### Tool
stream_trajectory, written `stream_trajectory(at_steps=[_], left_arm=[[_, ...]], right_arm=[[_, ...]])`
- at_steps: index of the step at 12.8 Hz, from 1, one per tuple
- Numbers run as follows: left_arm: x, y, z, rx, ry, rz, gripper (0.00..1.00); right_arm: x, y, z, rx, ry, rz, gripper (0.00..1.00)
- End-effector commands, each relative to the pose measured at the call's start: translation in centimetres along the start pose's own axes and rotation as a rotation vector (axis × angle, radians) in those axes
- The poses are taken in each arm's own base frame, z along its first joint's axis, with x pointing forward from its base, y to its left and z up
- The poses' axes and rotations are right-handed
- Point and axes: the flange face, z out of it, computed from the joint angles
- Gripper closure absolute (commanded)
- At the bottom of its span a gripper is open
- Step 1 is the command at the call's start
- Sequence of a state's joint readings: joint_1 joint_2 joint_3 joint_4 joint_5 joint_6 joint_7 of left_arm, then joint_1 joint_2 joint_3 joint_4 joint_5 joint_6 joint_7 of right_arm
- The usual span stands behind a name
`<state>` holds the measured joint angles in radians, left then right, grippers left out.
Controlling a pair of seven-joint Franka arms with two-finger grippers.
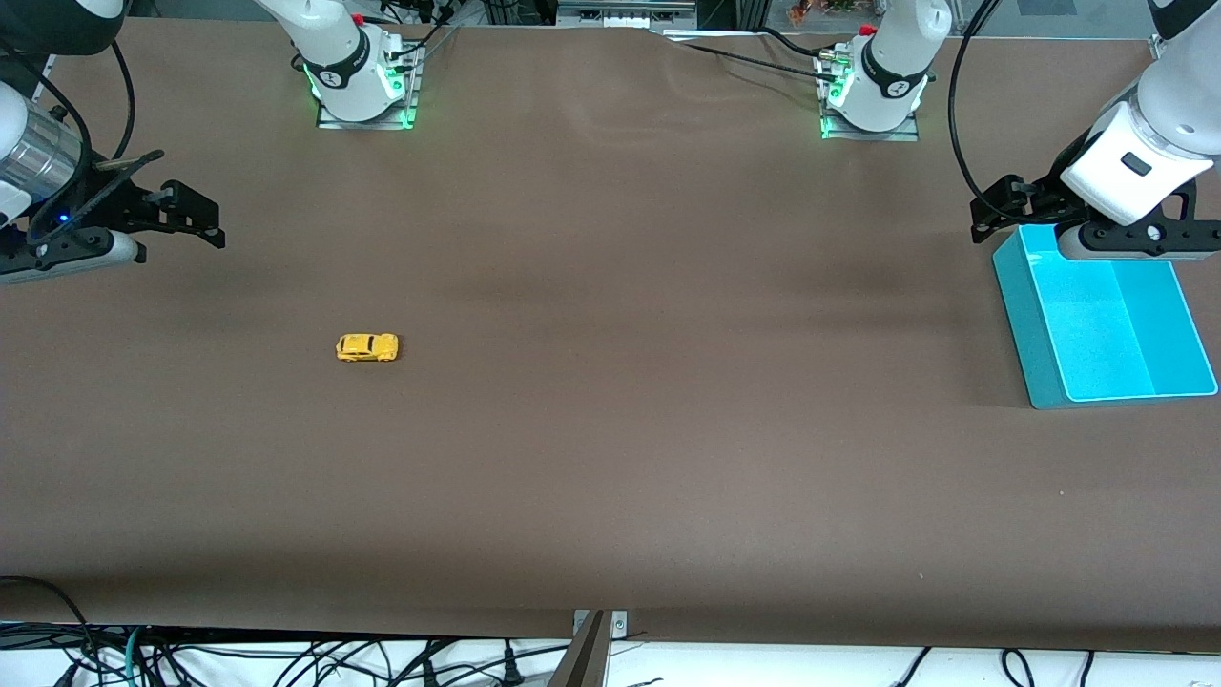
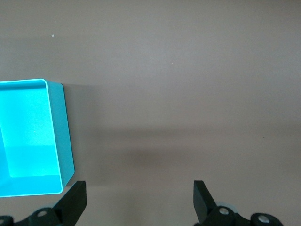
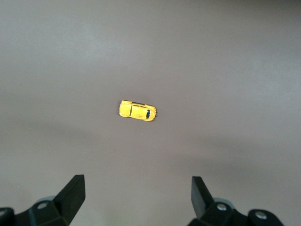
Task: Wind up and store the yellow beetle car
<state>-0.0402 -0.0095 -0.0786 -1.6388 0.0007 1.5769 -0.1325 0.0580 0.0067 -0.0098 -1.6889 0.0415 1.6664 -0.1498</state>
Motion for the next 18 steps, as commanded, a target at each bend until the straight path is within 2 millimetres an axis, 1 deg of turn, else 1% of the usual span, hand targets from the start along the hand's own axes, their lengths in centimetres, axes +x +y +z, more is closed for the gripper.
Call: stream_trajectory(at_steps=[1,18], left_arm=[[0.01,-0.01,-0.78,0.011,0.000,0.014,0.00],[0.04,0.08,-0.70,0.011,-0.001,0.015,0.00]], right_arm=[[-0.05,0.25,-0.76,-0.008,-0.009,0.018,0.00],[-0.25,0.44,-0.71,-0.036,-0.016,0.018,0.00]])
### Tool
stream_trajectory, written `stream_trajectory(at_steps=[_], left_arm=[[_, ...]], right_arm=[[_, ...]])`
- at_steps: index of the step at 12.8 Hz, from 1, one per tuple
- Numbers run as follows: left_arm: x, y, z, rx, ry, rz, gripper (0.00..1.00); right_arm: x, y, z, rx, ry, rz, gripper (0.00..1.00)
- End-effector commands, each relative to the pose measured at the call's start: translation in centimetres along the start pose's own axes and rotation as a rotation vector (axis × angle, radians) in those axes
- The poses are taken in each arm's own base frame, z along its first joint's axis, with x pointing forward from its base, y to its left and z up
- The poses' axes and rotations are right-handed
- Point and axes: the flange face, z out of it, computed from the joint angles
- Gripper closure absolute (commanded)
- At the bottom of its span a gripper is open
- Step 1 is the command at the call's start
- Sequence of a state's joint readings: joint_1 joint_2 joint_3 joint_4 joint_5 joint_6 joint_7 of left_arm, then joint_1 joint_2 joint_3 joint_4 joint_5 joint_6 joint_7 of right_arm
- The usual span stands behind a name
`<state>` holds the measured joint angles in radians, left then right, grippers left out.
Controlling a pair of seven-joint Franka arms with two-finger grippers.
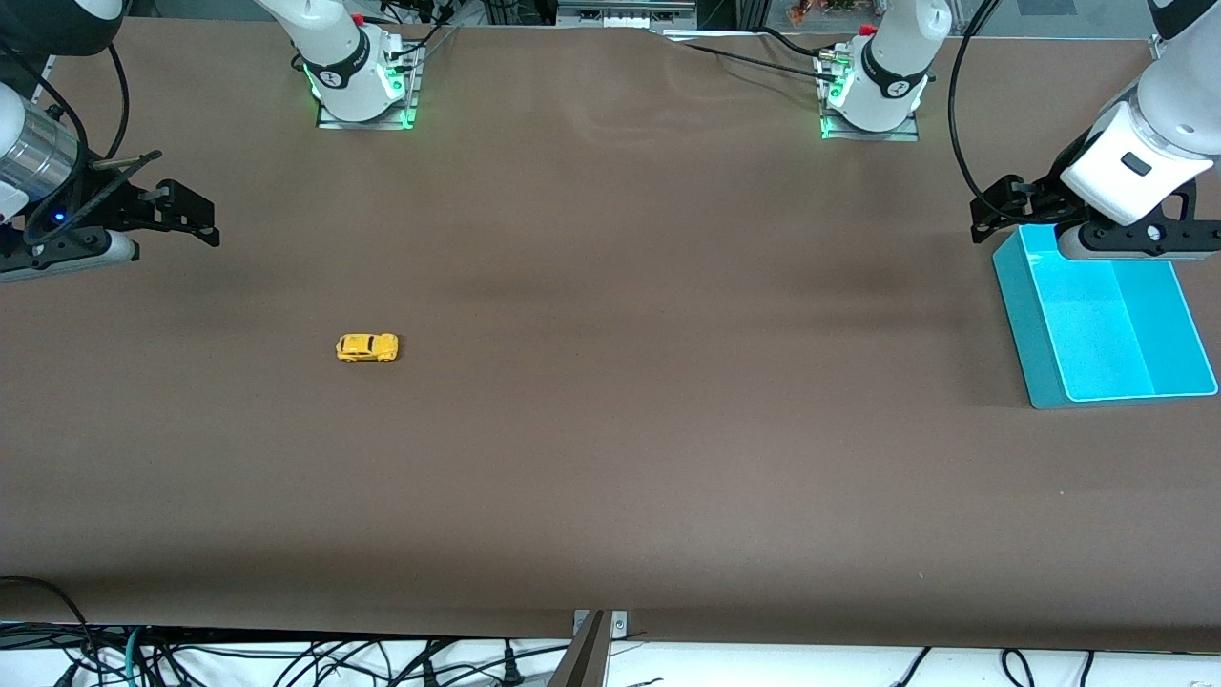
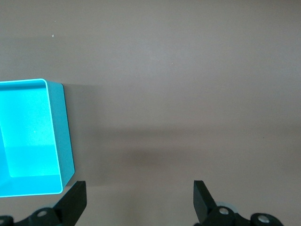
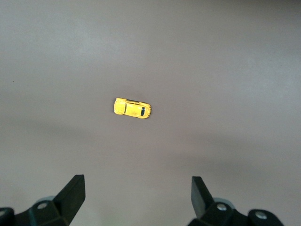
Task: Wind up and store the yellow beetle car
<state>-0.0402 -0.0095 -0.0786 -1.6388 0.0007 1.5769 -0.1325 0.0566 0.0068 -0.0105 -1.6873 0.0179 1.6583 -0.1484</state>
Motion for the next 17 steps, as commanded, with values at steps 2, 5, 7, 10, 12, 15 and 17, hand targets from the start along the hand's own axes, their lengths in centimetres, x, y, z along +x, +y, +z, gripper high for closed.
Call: stream_trajectory(at_steps=[2,5,7,10,12,15,17], left_arm=[[0.06,0.00,-0.70,0.011,-0.001,0.014,0.00],[0.04,0.08,-0.70,0.011,-0.001,0.015,0.00],[0.06,0.00,-0.70,0.011,-0.001,0.014,0.00],[0.06,0.00,-0.70,0.011,-0.001,0.014,0.00],[0.04,0.08,-0.70,0.011,-0.001,0.015,0.00],[0.07,-0.09,-0.70,0.011,-0.001,0.012,0.00],[0.04,0.08,-0.70,0.011,-0.001,0.015,0.00]], right_arm=[[-0.28,0.18,-0.72,-0.013,-0.017,0.021,0.00],[-0.28,0.20,-0.86,-0.014,-0.015,0.021,0.00],[-0.30,0.21,-0.84,-0.016,-0.017,0.020,0.00],[-0.36,0.33,-0.93,-0.028,-0.017,0.011,0.00],[-0.38,0.27,-0.90,-0.030,-0.021,0.010,0.00],[-0.53,-0.24,-0.73,-0.030,-0.041,0.010,0.00],[-0.52,-0.33,-0.72,-0.030,-0.041,0.008,0.00]])
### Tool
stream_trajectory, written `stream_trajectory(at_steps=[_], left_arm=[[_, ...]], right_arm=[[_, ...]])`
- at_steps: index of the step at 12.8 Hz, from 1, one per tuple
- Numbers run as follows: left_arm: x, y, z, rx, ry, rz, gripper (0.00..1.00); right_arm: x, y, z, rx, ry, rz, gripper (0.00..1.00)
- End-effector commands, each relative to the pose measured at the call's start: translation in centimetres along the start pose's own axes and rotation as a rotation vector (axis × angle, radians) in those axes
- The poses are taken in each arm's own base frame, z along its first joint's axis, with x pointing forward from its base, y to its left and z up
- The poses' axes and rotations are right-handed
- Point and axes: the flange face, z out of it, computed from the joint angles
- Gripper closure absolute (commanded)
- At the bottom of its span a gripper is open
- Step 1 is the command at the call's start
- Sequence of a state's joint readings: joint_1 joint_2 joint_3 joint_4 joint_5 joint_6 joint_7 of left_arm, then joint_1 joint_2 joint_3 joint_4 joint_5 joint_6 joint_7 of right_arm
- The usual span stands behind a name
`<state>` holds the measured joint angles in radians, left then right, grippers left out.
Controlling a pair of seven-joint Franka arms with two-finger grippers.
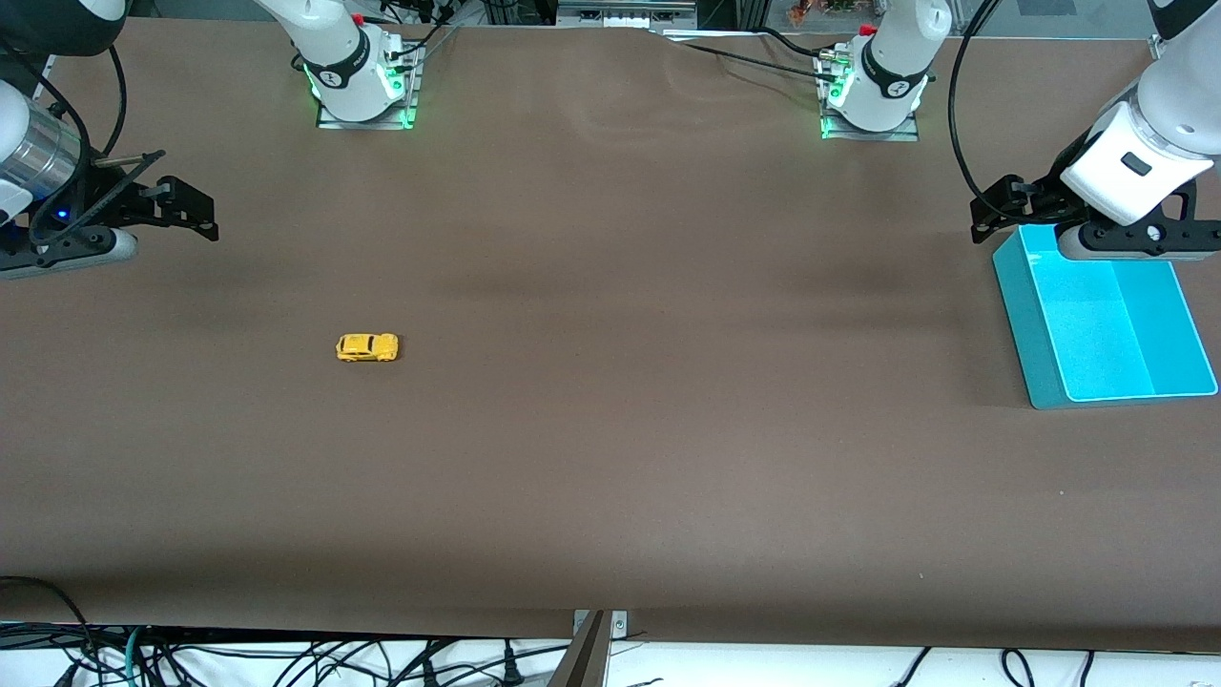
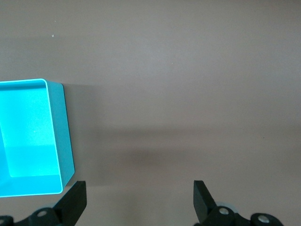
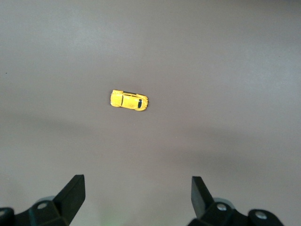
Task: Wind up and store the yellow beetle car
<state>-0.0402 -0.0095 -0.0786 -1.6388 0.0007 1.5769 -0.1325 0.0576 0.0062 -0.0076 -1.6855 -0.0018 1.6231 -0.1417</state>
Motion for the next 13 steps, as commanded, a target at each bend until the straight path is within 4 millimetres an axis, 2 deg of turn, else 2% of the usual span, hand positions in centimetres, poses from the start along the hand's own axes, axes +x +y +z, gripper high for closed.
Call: stream_trajectory(at_steps=[1,13], left_arm=[[0.04,0.08,-0.70,0.011,-0.001,0.015,0.00],[0.06,-0.01,-0.70,0.011,-0.001,0.014,0.00]], right_arm=[[-0.23,-0.34,-0.97,-0.015,-0.007,0.006,0.00],[-0.27,-0.43,-0.08,-0.012,-0.031,0.007,0.00]])
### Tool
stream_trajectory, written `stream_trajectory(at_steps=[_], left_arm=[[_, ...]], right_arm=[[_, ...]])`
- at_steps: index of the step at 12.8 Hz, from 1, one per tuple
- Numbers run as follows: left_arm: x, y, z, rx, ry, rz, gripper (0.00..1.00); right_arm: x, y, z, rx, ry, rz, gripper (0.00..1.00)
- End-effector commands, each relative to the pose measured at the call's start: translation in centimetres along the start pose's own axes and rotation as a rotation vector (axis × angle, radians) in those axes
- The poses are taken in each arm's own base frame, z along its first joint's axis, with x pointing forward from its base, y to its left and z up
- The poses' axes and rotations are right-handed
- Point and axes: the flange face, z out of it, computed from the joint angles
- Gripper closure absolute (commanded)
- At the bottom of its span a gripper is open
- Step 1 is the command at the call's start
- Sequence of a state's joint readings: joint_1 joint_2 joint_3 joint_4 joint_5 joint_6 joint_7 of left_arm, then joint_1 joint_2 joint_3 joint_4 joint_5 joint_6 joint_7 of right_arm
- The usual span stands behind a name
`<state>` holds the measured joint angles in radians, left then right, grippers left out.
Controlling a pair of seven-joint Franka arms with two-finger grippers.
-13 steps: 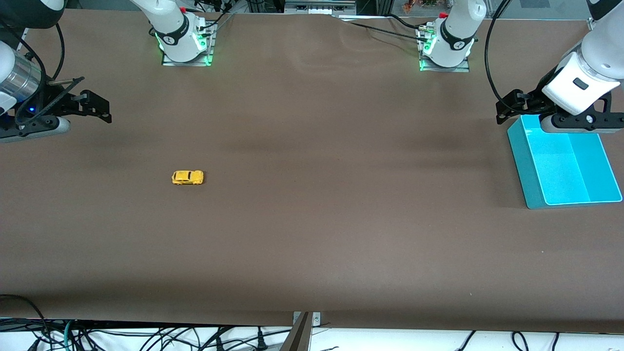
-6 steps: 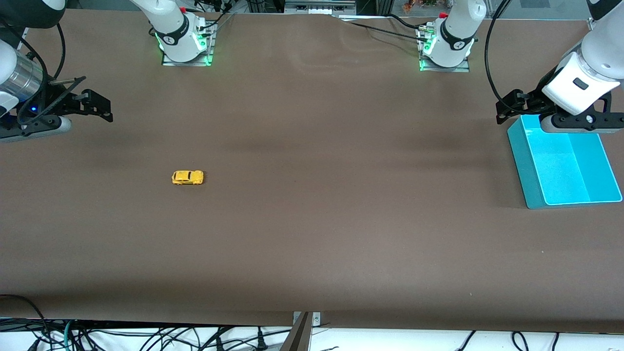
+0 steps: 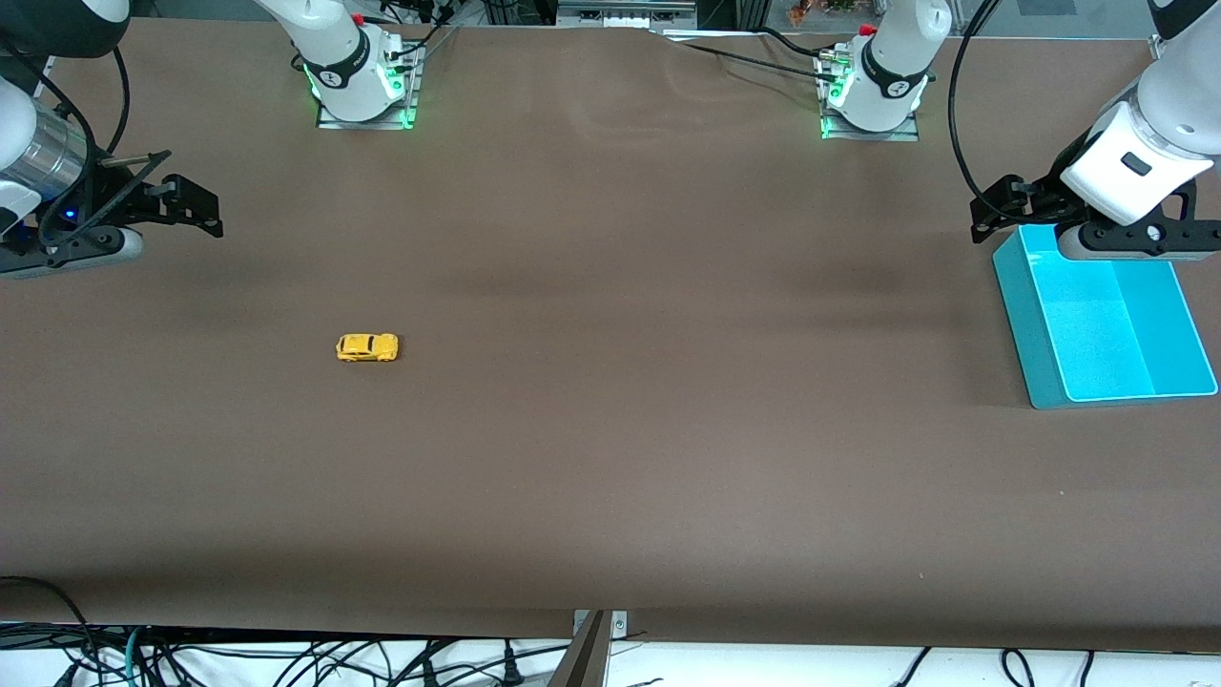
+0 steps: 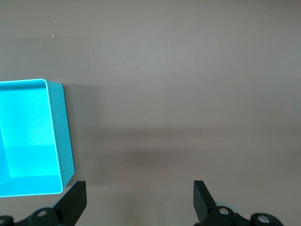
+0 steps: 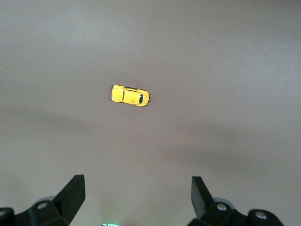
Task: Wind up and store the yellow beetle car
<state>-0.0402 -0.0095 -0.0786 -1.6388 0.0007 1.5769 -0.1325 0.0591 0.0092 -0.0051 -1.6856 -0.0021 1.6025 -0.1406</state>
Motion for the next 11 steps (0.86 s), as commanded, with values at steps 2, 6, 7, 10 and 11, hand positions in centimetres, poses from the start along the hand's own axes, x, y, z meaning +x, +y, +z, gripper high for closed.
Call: stream_trajectory(at_steps=[2,6,7,10,11], left_arm=[[0.06,0.00,-0.70,0.011,-0.001,0.014,0.00],[0.06,0.00,-0.70,0.011,-0.001,0.014,0.00],[0.08,-0.17,-0.70,0.011,-0.001,0.012,0.00],[0.08,-0.17,-0.70,0.011,-0.001,0.010,0.00],[0.08,-0.17,-0.70,0.011,-0.001,0.010,0.00]], right_arm=[[-0.12,-0.18,-0.35,-0.014,-0.008,0.012,0.00],[-0.11,-0.18,-0.15,-0.014,-0.011,0.012,0.00],[-0.11,-0.18,-0.15,-0.014,-0.011,0.012,0.00],[-0.14,-0.33,0.09,-0.007,-0.018,0.007,0.00],[-0.15,-0.42,0.31,-0.007,-0.022,0.001,0.00]])
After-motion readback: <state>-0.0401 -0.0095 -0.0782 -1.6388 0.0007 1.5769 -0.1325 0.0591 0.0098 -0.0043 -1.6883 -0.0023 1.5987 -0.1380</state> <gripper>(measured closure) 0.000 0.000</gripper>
